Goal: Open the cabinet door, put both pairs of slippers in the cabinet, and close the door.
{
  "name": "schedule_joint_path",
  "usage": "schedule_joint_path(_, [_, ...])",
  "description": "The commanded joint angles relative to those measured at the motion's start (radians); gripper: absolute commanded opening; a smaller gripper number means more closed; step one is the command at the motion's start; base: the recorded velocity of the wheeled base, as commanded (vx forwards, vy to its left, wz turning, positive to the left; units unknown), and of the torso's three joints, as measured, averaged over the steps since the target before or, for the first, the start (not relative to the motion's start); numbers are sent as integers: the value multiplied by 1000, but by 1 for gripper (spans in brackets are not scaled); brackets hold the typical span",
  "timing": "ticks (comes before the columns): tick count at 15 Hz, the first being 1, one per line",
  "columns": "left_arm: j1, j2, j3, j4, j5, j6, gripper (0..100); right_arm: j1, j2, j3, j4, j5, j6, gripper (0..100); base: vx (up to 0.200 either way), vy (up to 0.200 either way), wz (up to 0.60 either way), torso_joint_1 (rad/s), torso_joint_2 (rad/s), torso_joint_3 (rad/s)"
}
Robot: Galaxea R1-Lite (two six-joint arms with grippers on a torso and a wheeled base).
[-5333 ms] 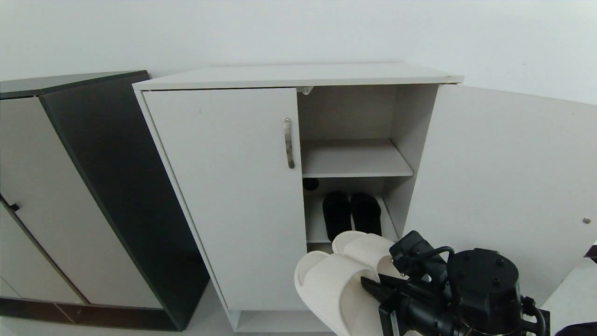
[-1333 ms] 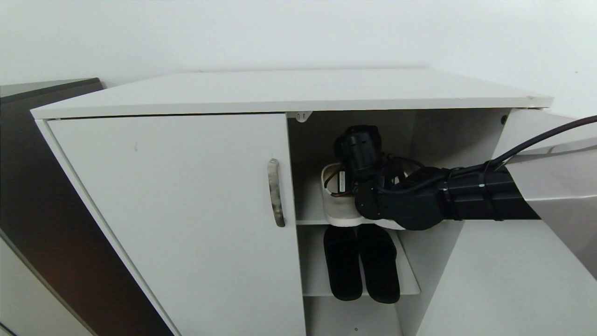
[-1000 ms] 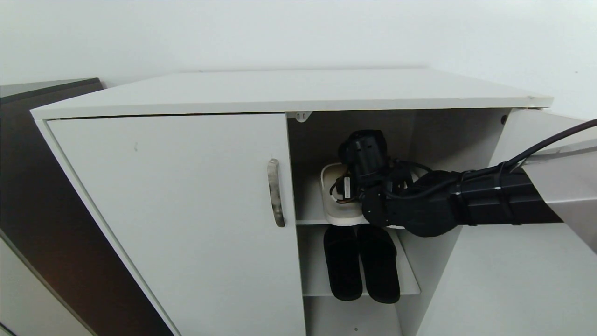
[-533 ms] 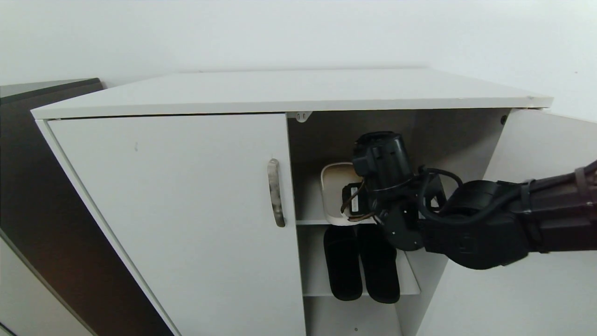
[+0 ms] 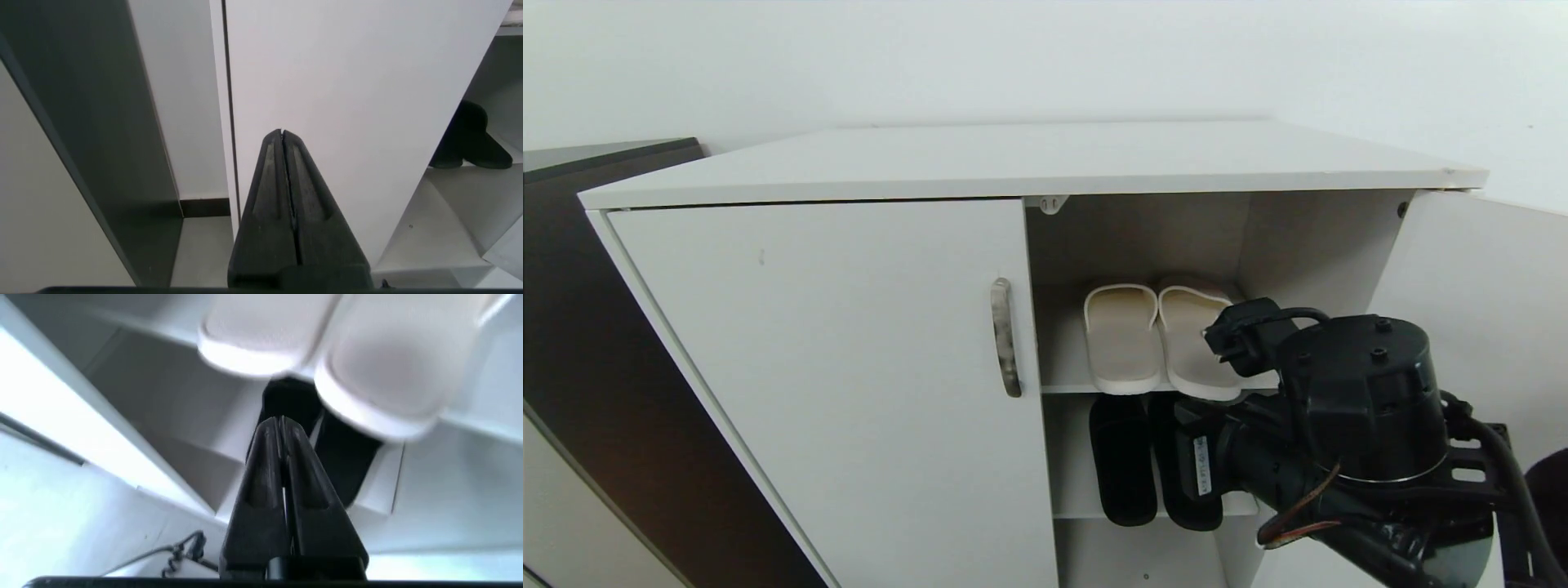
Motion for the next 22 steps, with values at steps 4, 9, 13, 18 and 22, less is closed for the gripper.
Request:
schedule_joint_path(4, [1,1,0,0,0,0,0,-8,-2,45,-25,1,2,0,0,0,0,0,0,0])
schedule_joint_path(9, [1,1,0,0,0,0,0,-15,18,56,-41,-6,2,0,0,0,0,0,0,0])
schedule_joint_path(13, [1,1,0,0,0,0,0,-18,20,66,-53,-19,2,0,0,0,0,0,0,0])
schedule_joint_path(18, [1,1,0,0,0,0,0,-19,21,72,-68,-20,2,0,-200,0,0,5,2,2])
schedule_joint_path(22, [1,1,0,0,-2,0,0,-25,26,80,-68,-20,1,0,-200,0,0,6,1,2])
